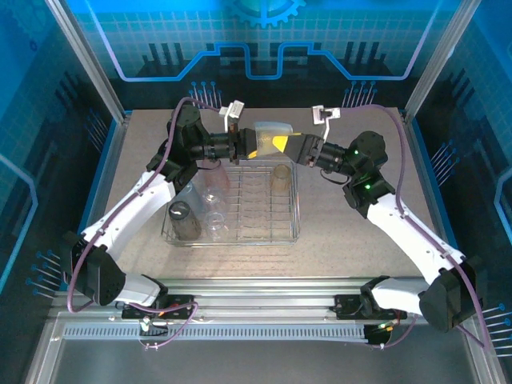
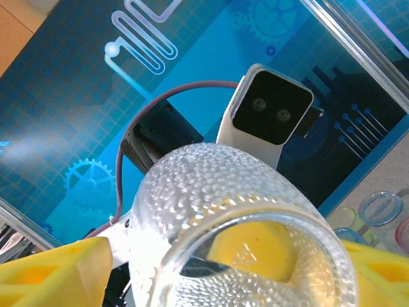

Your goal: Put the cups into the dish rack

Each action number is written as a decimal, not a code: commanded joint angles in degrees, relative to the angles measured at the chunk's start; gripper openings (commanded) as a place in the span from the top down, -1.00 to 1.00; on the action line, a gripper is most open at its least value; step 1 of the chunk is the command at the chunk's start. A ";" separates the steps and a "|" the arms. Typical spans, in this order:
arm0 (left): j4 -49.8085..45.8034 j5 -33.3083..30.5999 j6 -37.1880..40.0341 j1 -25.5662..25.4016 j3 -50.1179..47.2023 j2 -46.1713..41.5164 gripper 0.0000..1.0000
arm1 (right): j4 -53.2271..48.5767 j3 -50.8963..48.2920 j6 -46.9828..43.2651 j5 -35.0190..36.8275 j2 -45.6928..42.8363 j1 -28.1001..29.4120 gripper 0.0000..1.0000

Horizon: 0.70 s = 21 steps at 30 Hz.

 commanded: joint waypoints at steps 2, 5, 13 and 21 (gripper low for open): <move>0.47 0.36 -0.21 -0.49 0.09 0.03 1.00 | 4.66 0.94 0.13 -1.08 -0.26 1.24 -0.58; 0.17 0.54 -0.08 -0.51 -0.33 0.18 1.00 | 4.94 0.94 -0.13 -0.76 -0.28 1.36 -0.65; 0.19 0.64 0.08 -0.48 -1.38 -0.35 1.00 | 2.85 1.81 -2.91 1.14 -0.72 1.26 -0.78; -0.05 0.80 0.44 -0.51 -1.64 -0.26 1.00 | 2.48 1.75 -3.73 2.70 -0.61 1.28 -0.72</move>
